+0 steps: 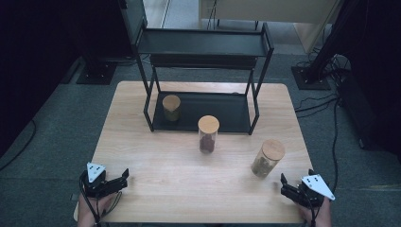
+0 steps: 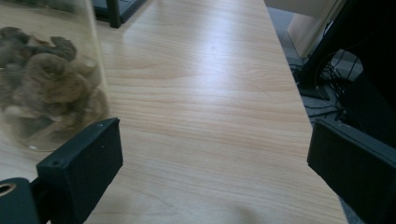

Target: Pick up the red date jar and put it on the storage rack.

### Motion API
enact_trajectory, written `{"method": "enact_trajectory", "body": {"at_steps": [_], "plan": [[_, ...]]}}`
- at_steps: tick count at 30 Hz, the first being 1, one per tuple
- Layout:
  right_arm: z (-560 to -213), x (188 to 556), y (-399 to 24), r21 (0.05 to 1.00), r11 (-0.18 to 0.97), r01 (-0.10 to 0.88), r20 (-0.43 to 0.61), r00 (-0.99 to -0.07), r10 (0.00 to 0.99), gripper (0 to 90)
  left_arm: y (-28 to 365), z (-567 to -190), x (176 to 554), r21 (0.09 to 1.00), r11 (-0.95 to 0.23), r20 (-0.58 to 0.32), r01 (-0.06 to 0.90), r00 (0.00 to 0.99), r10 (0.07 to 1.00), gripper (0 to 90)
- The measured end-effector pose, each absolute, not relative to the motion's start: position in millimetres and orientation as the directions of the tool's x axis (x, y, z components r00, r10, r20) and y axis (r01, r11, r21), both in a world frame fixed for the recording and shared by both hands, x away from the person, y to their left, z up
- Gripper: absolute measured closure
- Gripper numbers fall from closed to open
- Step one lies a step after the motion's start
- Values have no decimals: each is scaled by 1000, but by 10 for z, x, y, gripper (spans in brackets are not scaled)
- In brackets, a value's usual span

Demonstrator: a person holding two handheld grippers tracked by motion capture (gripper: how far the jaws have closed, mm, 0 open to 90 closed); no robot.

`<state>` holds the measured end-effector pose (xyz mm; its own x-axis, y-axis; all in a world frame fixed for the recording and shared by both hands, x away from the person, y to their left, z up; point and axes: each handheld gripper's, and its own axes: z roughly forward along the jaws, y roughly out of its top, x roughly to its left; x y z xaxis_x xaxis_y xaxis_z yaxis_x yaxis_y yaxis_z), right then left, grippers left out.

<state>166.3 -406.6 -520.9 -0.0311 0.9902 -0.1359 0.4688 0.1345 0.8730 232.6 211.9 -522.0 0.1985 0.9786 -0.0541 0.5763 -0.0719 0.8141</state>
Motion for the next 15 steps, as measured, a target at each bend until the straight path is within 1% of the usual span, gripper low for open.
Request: {"method": "enact_trajectory", "body": {"at_steps": [15], "plan": [[-5163,1628,-3776,871,160,465,-135,-87,987,29,2136,-5219,2326,815,-61,-70,576,202,977,12]]}}
